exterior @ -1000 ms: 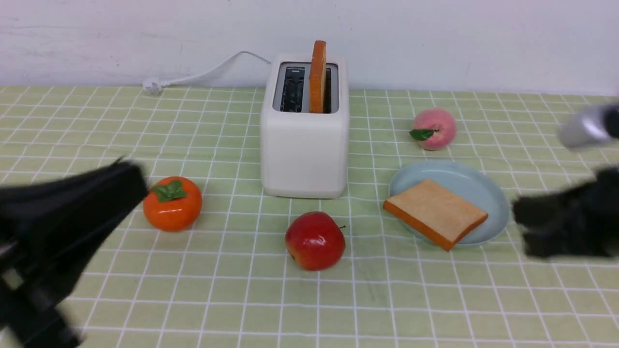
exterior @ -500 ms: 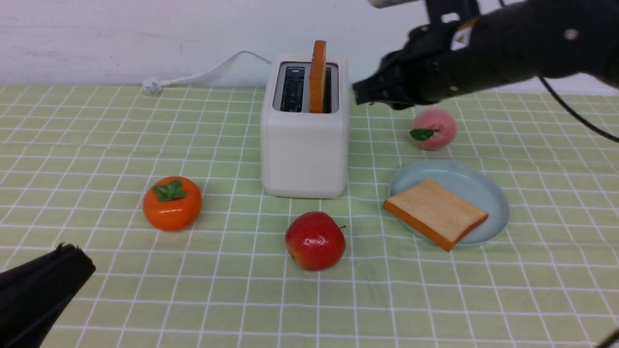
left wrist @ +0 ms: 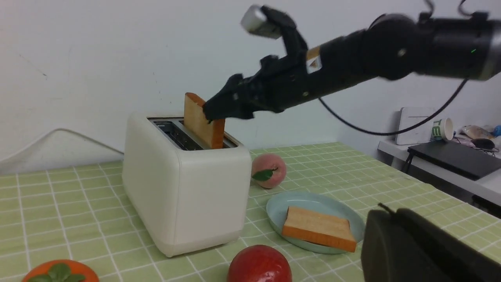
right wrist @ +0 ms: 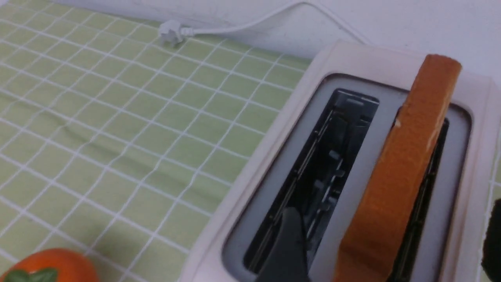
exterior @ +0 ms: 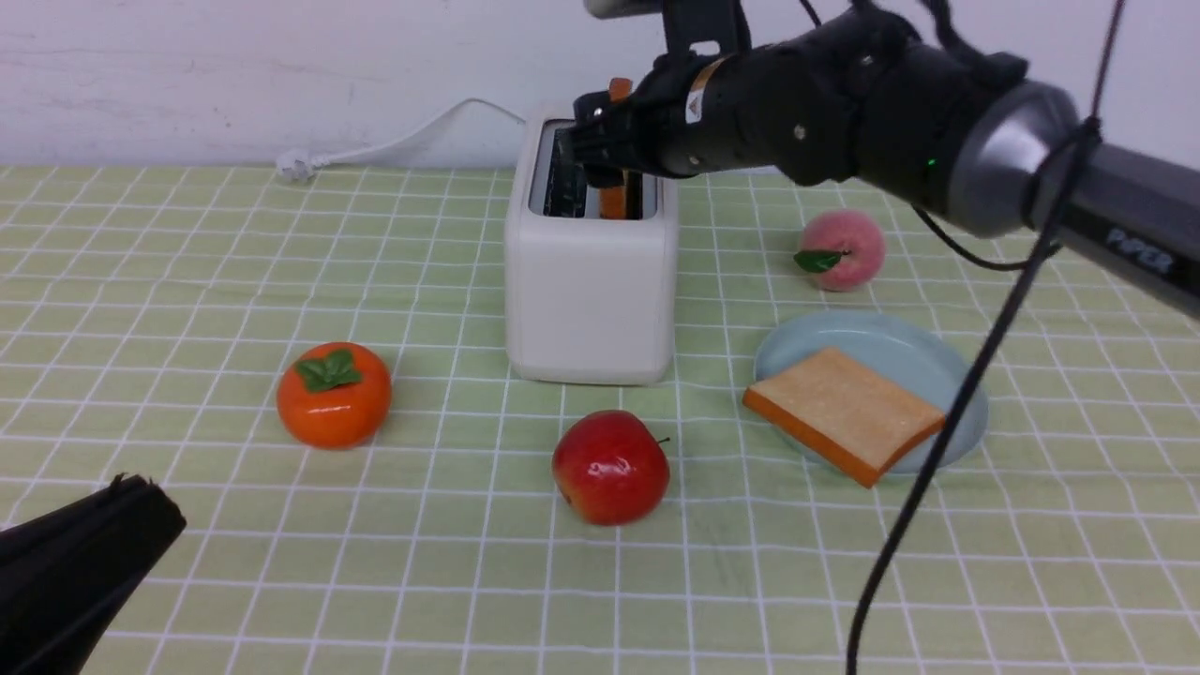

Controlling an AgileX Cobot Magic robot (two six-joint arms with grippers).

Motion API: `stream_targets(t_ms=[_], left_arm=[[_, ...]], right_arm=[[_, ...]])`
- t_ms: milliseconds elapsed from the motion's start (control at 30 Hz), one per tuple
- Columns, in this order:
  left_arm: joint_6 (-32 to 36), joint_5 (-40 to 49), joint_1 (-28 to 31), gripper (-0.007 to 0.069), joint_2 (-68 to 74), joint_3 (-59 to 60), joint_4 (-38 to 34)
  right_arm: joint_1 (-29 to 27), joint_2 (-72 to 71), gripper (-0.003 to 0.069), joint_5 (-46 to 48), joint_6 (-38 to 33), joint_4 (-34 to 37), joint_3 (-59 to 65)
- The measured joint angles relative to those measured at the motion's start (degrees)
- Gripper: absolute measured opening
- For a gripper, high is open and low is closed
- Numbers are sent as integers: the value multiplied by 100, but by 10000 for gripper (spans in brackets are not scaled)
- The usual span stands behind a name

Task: Take toasted bread from bread machine on green coffee tablecloth place on plate.
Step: 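Grasp the toast slice in the toaster and pull it up out of the slot with the right gripper, then place the held slice of bread on top of the slice on the plate with the right gripper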

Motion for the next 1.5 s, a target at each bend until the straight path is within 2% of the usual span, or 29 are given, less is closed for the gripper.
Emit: stream_targets(t_ms=[100, 167, 200, 233, 433, 467, 500, 667, 900, 1033, 1067, 1167, 1267, 1333, 1400, 1433, 1467, 1500], left_arm=[[0, 5, 0, -13, 0, 0, -29], [0, 47, 0, -13, 0, 0, -34], [0, 47, 0, -13, 0, 0, -34], [0, 68, 0, -13, 0, 0, -41], [0, 89, 0, -13, 0, 0, -40], [0, 89, 0, -13, 0, 0, -40], [0, 89, 0, -13, 0, 0, -40], [0, 89, 0, -13, 0, 0, -46], [53, 89, 0, -13, 0, 0, -46], [247, 89, 0, -13, 0, 0, -46], [276, 89, 0, -13, 0, 0, -46], [287, 89, 0, -13, 0, 0, -68], [299, 83, 0, -13, 0, 0, -138], [299, 83, 0, -13, 0, 0, -205], [299, 83, 0, -13, 0, 0, -260], [299, 83, 0, -13, 0, 0, -268], [299, 83, 0, -13, 0, 0, -291], [299, 83, 0, -13, 0, 0, -312]], right_arm=[[0, 295, 522, -25, 434, -694, -166], [0, 428, 444, -48, 879, -1129, -220], [0, 436, 437, -48, 915, -1199, -228], [0, 470, 376, -57, 1210, -1419, -227], [0, 470, 165, -368, 1817, -1793, -260], [0, 470, 160, -368, 1817, -1796, -260], [0, 470, 125, -439, 1872, -1812, -260], [0, 306, 122, -468, 1906, -1764, -253], [0, -834, 122, -392, 1860, -1509, -254], [4, -1843, 122, 493, 1208, -1473, -286], [-13, -2145, 122, 1003, 896, -1445, -300], [-219, -2625, 122, 2465, 20, -1076, -251], [-763, -2849, 122, 3342, -639, -338, 200], [-1151, -2902, 122, 3508, -1006, 270, 563], [-1650, -2907, 122, 3490, -1537, 1209, 1160], [-1747, -2907, 122, 3463, -1655, 1411, 1340], [-2097, -2861, 122, 3295, -2178, 2285, 1738], [-2244, -2827, 122, 3184, -2457, 2734, 1990]])
